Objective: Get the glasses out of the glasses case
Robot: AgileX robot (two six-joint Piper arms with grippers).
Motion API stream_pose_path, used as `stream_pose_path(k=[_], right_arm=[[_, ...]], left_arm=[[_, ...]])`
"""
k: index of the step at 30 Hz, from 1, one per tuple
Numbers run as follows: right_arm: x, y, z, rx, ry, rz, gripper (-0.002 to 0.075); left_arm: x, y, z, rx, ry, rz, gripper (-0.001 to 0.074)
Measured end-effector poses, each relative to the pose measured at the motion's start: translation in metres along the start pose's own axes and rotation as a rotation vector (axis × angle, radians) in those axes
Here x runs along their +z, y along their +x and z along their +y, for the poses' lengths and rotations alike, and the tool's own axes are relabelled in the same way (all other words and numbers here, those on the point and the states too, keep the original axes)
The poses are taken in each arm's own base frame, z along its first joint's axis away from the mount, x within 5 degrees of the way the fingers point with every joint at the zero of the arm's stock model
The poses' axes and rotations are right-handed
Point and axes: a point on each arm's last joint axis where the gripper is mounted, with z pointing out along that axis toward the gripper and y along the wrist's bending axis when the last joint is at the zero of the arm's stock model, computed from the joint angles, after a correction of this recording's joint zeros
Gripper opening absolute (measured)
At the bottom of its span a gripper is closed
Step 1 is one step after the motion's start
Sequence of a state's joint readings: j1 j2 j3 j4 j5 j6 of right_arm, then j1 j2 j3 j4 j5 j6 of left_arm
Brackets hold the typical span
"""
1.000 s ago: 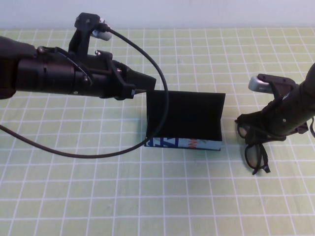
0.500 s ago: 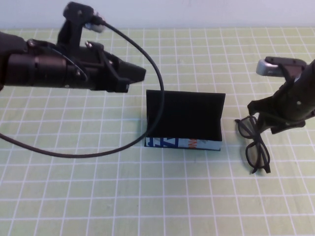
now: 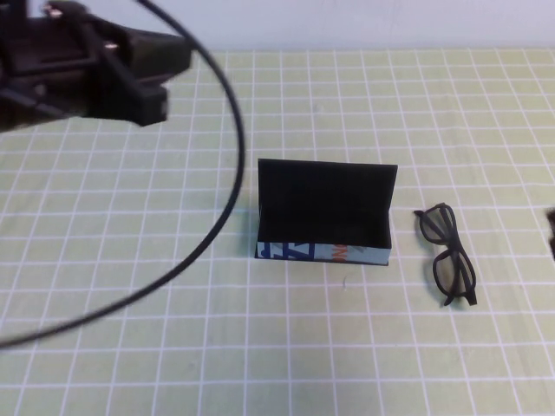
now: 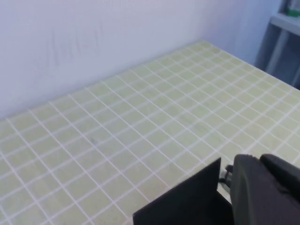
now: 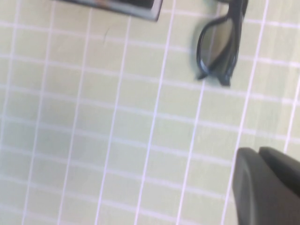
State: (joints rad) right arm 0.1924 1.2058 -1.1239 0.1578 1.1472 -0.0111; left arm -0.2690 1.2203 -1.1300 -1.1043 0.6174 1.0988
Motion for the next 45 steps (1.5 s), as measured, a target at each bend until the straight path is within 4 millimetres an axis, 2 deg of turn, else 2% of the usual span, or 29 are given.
stream_pose_path(k=[3, 8, 13, 17, 20, 23, 26, 32, 35, 45], right_arm=[[-0.025, 0.040, 0.002, -0.015, -0.012, -0.074, -0.0014], [-0.056, 0.105, 0.005, -0.045, -0.039, -0.229, -0.0015], [-0.066, 0.146, 0.006, -0.082, -0.074, -0.333, -0.0015], [-0.067, 0.172, 0.007, -0.126, -0.118, -0.449, -0.0016], [-0.067, 0.181, 0.006, -0.160, -0.127, -0.592, -0.0016], [-0.064, 0.182, 0.004, -0.171, -0.137, -0.747, -0.0016], [-0.053, 0.177, 0.000, -0.165, -0.140, -0.870, -0.0016], [-0.019, 0.171, -0.013, -0.078, -0.130, -0.992, -0.0016], [-0.006, 0.171, -0.020, -0.030, -0.119, -1.020, -0.0016], [0.028, 0.182, -0.028, 0.006, -0.107, -0.922, -0.0016]], left_arm=[[-0.035, 0.008, -0.014, 0.008, -0.087, -0.075, -0.0004], [-0.089, 0.046, -0.038, 0.010, -0.214, -0.184, -0.0004], [-0.121, 0.101, -0.053, -0.020, -0.289, -0.249, -0.0004], [-0.140, 0.133, -0.061, -0.013, -0.346, -0.322, -0.0004], [-0.154, 0.157, -0.065, -0.004, -0.413, -0.411, -0.0004], [-0.159, 0.180, -0.063, 0.017, -0.480, -0.452, -0.0004], [-0.157, 0.201, -0.059, 0.016, -0.515, -0.454, -0.0004], [-0.144, 0.239, -0.050, -0.018, -0.551, -0.363, -0.0004], [-0.141, 0.245, -0.049, -0.025, -0.555, -0.346, -0.0004], [-0.139, 0.246, -0.052, -0.021, -0.513, -0.325, -0.0004]])
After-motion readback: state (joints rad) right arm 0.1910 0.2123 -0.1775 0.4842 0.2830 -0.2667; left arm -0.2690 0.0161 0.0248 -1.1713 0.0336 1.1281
